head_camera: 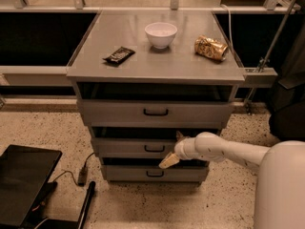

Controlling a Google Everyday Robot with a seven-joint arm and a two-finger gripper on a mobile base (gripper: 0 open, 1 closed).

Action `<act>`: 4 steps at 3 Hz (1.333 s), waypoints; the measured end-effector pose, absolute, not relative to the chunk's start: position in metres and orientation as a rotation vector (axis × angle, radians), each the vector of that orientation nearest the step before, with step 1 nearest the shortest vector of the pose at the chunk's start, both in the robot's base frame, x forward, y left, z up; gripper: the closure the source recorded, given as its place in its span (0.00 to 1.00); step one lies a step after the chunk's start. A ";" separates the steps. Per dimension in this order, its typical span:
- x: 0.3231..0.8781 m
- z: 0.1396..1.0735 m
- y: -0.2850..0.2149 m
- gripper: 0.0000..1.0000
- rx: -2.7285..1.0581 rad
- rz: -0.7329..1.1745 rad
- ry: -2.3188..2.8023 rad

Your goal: Open middle drawer

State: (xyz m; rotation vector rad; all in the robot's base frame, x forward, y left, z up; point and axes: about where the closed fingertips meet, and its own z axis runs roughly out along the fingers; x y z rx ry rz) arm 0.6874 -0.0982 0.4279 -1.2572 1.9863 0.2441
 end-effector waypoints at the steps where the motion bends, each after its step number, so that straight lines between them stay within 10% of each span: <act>1: 0.688 0.428 -0.098 0.00 -1.256 0.242 1.986; 4: 0.688 0.428 -0.098 0.65 -1.256 0.242 1.986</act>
Offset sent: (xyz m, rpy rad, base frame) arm 0.0003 -0.0001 -0.0003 -0.0005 -0.0014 -0.0013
